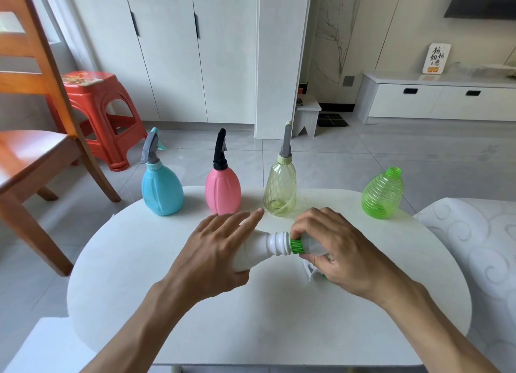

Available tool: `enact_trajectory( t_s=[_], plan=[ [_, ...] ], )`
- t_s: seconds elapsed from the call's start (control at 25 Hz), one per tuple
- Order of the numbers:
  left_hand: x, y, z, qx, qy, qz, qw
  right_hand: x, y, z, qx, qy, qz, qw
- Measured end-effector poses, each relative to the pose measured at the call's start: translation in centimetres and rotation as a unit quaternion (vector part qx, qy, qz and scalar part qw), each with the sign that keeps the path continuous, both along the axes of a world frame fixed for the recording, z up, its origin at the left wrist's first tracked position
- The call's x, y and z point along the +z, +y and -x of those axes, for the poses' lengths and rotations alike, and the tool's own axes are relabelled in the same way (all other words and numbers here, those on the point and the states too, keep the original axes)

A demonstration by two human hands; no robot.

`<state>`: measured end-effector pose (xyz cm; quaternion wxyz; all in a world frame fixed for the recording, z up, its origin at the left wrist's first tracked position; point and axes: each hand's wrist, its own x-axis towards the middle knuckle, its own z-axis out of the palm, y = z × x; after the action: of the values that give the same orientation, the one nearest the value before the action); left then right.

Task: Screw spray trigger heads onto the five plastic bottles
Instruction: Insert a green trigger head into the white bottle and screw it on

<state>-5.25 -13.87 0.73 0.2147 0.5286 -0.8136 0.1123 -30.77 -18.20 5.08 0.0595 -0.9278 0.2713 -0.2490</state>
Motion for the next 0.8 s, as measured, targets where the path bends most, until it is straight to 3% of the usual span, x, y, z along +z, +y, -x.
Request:
enact_trajectory(
  t_s=[0.2,0.36,0.8],
  plan=[
    [0.1,0.3,-0.5,-0.022,0.031,-0.007,0.999,-0.2,0.8,-0.2,0.008,-0.013,0.015,1.0],
    [0.0,0.2,-0.3,-0.014,0.025,0.036,0.999,0.0,1.1,0.2,-0.026,-0.1,-0.116,0.988],
    [-0.5,-0.1,0.1,-0.007,-0.016,0.043,0.999,-0.8,0.6,0.0,-0.042,-0.193,-0.312,0.929]
  ],
)
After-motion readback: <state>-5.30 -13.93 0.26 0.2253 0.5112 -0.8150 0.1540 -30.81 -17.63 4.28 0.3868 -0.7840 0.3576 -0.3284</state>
